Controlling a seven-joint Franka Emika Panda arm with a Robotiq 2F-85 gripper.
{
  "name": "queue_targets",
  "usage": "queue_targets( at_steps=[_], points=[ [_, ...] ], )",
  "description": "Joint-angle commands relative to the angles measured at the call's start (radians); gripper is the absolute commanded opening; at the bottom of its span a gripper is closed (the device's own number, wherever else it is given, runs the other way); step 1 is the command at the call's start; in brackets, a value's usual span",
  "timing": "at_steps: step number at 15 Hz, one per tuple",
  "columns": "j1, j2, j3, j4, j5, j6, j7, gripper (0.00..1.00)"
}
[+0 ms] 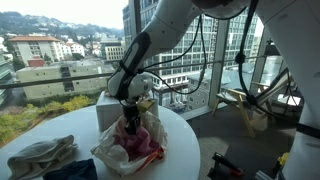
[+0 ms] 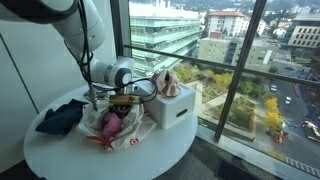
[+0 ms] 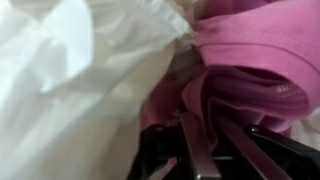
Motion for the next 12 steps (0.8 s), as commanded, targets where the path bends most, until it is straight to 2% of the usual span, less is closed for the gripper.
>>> queue_targets(
  at_steps=[1, 3, 8, 12],
  points=[
    [0.012, -0.028, 0.004, 0.057, -0.057, -0.134, 0.056, 0.45],
    [0.008, -0.076, 0.017, 0.059, -0.049, -0.18, 0.068, 0.61],
    [-0.054, -0.228, 0.076, 0.049, 0.129, -0.172, 0.014, 0.98],
    [-0.075, -0.3, 0.053, 0.082, 0.244, -0.21, 0.036, 1.0]
  ],
)
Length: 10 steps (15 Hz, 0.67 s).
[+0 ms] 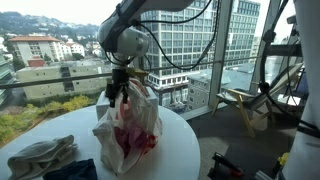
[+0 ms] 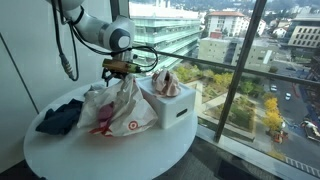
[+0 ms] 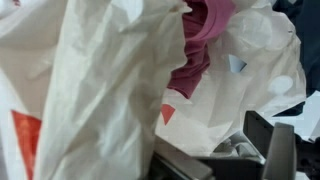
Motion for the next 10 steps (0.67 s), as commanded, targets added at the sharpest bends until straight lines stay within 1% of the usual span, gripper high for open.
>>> queue_targets(
  at_steps=[1, 3, 6, 8, 10],
  points=[
    [-0.034, -0.055, -0.014, 0.028, 0.093, -0.06, 0.012, 1.0],
    [-0.051, -0.03, -0.032, 0.07, 0.129, -0.142, 0.02, 1.0],
    [-0.082, 0.062, -0.051, 0.141, 0.191, -0.303, 0.001, 1.0],
    [-0.099, 0.125, -0.059, 0.184, 0.226, -0.393, 0.017, 1.0],
    [-0.111, 0.184, -0.065, 0.218, 0.249, -0.444, 0.041, 1.0]
  ],
)
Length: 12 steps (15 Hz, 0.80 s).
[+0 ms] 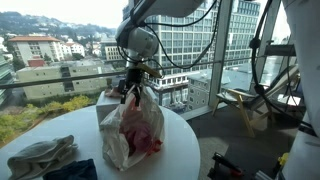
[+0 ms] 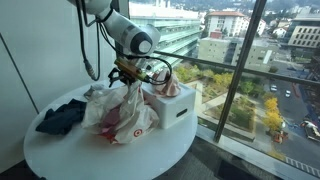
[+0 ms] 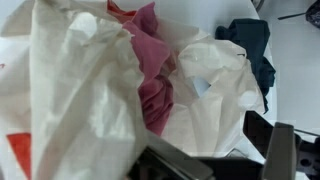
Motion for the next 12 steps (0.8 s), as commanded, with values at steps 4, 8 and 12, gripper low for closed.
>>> queue_targets(
  at_steps=[4, 8, 12],
  points=[
    [-0.033, 0.197, -0.008, 0.158, 0.063, -0.124, 0.078, 1.0],
    [-0.05, 0.199, 0.022, 0.177, 0.114, -0.202, 0.053, 1.0],
    [-0.032, 0.111, 0.039, 0.144, 0.129, -0.214, -0.005, 1.0]
  ],
)
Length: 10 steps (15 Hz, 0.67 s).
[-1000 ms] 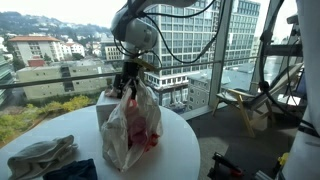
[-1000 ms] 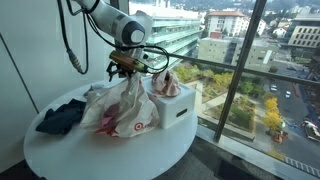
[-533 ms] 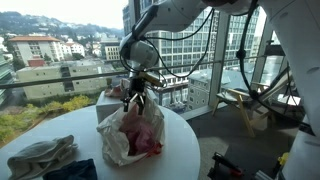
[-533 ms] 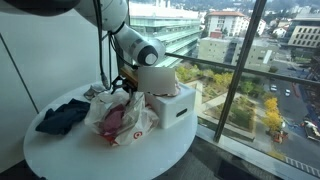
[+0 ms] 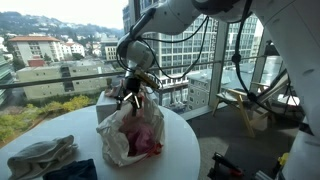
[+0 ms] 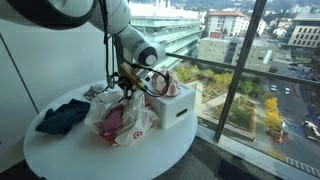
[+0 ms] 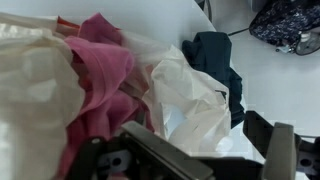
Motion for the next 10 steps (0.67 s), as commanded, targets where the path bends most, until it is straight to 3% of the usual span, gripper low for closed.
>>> queue_targets(
  at_steps=[1, 5, 10],
  points=[
    [0.013, -0.098, 0.016, -0.024, 0.009, 0.009, -0.054, 1.0],
    [0.043, -0.179, 0.001, -0.022, -0.014, 0.143, -0.077, 1.0],
    [0.05, -0.155, -0.023, 0.058, -0.083, 0.366, -0.085, 1.0]
  ],
)
